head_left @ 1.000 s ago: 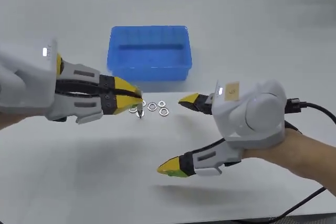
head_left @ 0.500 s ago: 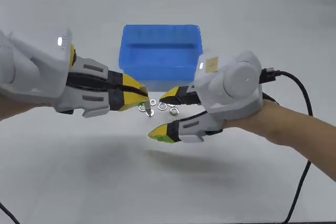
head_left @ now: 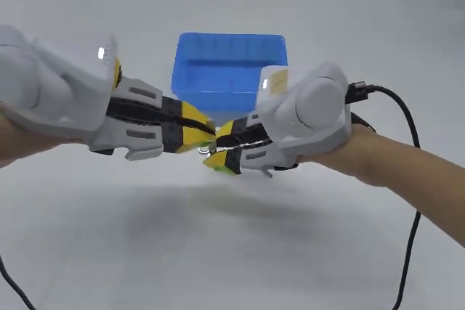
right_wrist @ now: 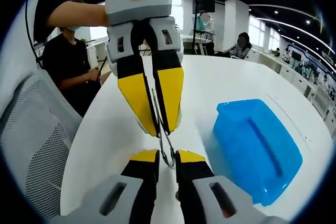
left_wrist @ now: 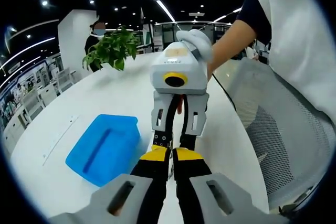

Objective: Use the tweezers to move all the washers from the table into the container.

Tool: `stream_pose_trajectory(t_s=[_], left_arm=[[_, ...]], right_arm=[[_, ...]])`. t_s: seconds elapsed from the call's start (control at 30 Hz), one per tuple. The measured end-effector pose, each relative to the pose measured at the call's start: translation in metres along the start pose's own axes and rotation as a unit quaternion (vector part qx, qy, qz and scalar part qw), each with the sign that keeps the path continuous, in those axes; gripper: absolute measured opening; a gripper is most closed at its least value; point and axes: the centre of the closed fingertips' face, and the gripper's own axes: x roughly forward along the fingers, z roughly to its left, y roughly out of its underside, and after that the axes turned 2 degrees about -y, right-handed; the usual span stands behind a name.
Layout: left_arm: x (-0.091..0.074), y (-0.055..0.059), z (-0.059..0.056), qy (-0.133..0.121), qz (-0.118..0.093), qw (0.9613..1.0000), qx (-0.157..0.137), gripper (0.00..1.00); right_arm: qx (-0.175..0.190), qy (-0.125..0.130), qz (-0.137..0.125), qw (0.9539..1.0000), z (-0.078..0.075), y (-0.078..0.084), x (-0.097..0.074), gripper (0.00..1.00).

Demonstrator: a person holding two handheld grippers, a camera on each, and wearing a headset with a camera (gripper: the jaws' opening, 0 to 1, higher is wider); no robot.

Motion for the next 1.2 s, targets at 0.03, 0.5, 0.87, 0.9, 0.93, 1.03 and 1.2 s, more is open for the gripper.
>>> stream_pose_trajectory(t_s=[0.03, 0.5, 0.87, 0.9, 0.93, 1.03, 1.2], left_arm=[[0.0, 0.0, -0.001, 0.001, 0.001, 1.0, 0.0, 0.07], [-0.004, 0.001, 0.004, -0.033, 0.014, 0.9994, 0.0, 0.08], [-0.027, -0.01, 0.008, -0.097, -0.017, 0.9945, -0.037, 0.32], [-0.03, -0.013, 0.007, -0.105, -0.032, 0.992, -0.062, 0.35], [-0.031, -0.016, 0.005, -0.109, -0.05, 0.9895, -0.082, 0.41], [-0.04, -0.022, 0.0, -0.127, -0.086, 0.9826, -0.106, 0.51], [-0.046, -0.009, -0.018, -0.14, -0.072, 0.9807, -0.116, 0.6]], right_arm=[[-0.005, 0.0, 0.001, 1.0, -0.001, 0.0, 0.0, 0.12], [-0.014, 0.009, 0.0, 0.9999, -0.002, -0.001, 0.0, 0.1], [-0.012, 0.019, 0.001, 0.9998, 0.004, -0.006, -0.011, 0.1], [-0.011, 0.02, 0.0, 0.9997, 0.005, -0.008, -0.014, 0.1], [-0.01, 0.021, -0.001, 0.9997, 0.005, -0.009, -0.016, 0.1], [-0.013, 0.024, -0.002, 0.9996, 0.008, -0.013, -0.022, 0.1], [-0.018, 0.032, 0.002, 0.9993, 0.009, -0.018, -0.032, 0.09]])
